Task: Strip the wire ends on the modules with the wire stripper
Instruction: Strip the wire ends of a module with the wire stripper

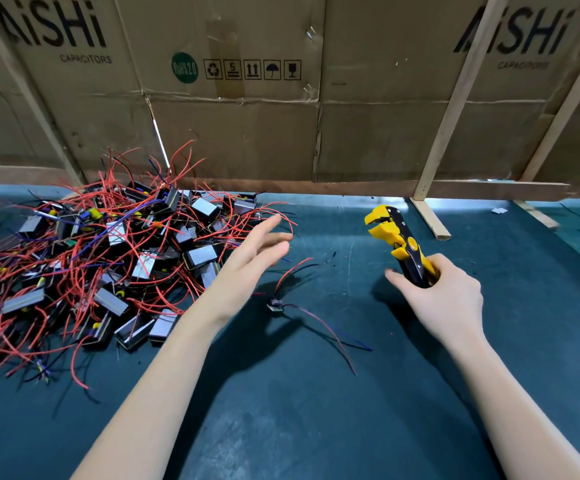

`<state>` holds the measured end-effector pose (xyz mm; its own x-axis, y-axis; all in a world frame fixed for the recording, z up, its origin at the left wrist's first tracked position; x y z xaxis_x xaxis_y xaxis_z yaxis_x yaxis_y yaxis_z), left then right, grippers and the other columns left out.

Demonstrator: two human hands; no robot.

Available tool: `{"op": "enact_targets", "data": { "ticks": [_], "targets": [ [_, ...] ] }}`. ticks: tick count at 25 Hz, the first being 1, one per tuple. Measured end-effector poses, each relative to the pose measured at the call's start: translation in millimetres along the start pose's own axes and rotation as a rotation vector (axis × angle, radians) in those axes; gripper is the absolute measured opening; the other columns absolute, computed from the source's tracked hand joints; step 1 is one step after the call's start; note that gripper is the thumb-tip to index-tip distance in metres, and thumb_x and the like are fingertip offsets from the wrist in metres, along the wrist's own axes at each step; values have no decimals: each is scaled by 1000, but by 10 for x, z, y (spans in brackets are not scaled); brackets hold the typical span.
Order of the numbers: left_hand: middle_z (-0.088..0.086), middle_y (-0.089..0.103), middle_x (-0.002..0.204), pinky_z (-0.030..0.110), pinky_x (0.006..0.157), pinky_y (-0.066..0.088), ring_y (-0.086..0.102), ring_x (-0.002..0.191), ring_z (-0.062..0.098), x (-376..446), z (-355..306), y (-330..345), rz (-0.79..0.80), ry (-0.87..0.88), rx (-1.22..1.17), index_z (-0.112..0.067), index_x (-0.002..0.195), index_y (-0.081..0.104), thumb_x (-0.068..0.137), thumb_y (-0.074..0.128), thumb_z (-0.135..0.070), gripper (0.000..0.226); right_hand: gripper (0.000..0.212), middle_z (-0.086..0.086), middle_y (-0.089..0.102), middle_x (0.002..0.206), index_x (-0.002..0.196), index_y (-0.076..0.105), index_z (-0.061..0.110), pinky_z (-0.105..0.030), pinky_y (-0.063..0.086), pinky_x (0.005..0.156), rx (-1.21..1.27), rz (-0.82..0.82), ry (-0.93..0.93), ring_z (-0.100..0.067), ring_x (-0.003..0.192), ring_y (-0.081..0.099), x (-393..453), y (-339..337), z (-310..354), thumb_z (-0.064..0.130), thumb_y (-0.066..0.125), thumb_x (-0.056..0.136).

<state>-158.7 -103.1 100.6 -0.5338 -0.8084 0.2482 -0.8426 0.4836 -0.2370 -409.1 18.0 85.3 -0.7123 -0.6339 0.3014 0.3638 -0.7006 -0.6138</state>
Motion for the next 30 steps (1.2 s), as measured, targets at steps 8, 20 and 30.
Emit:
{"op": "enact_targets", "data": {
  "ticks": [8, 20, 30],
  "targets": [
    [-3, 58, 124, 34, 103, 35, 45, 118, 18, -101, 114, 374, 189, 184, 874, -24, 131, 58, 90, 65, -31, 42, 42, 8, 54, 62, 69, 50, 21, -25, 34, 53, 21, -37, 21, -5, 65, 51, 29, -48, -24, 53, 77, 71],
    [-5, 63, 93, 36, 80, 48, 58, 92, 21, -105, 123, 240, 60, 94, 868, -21, 98, 65, 88, 64, -19, 10, 42, 10, 57, 66, 72, 52, 22, -28, 37, 55, -72, 76, -46, -8, 67, 54, -43, 37, 38, 55, 77, 67],
    [-9, 58, 72, 36, 73, 46, 53, 70, 17, -153, 65, 329, -11, 98, 664, -17, 91, 60, 90, 62, -19, 3, 36, 12, 59, 67, 74, 54, 24, -24, 38, 58, -23, 104, -144, -5, 71, 56, -92, 34, 117, 47, 81, 67]
  ]
}}
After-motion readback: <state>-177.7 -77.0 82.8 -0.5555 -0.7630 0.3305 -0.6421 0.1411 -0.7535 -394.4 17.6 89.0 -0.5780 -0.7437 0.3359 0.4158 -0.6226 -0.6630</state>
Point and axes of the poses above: each hand's wrist, its own x-axis towards the middle knuckle, its own y-axis out of the palm, z = x × y, the point moved 3 cm from there along x, towards the middle knuckle
